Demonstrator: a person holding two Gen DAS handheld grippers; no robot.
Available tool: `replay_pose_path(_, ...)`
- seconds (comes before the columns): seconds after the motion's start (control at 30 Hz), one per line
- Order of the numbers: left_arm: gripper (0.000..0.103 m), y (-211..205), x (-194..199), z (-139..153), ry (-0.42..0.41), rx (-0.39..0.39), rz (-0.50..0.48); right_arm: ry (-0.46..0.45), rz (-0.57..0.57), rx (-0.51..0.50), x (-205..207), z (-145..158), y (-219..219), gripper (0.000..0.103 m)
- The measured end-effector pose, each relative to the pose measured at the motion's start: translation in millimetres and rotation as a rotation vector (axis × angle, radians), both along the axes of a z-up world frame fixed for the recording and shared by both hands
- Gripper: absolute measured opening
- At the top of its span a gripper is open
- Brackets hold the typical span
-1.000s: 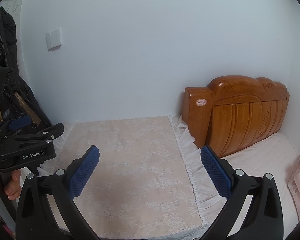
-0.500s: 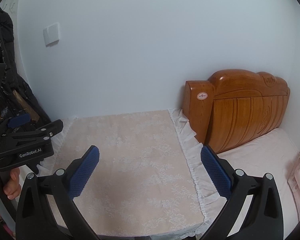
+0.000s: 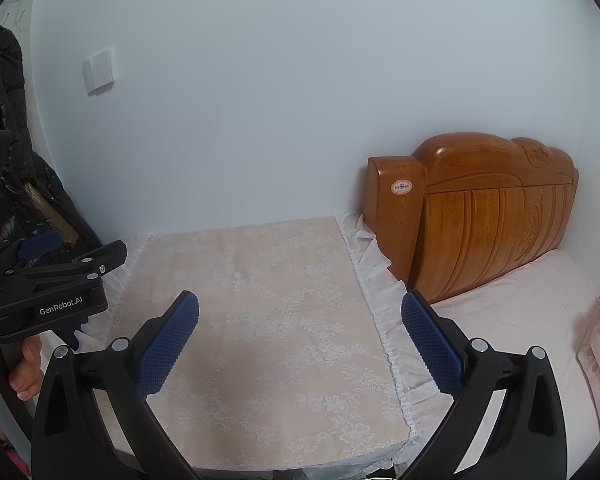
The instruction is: Collect trash
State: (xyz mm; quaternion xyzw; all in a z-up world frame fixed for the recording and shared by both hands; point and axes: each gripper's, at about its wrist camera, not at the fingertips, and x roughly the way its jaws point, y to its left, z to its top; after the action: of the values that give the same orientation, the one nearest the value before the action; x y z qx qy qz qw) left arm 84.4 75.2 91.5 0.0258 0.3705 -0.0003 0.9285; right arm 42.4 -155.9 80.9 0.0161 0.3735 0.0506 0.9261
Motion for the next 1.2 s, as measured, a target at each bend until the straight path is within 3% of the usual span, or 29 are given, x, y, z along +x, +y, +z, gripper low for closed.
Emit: replay_pose_path(1.2, 0.095, 3.2, -2.3, -1.4, 0.013, -0.01, -0.005, 0.012, 0.004, 0.0, -5.1, -0.8, -4.0, 0.101)
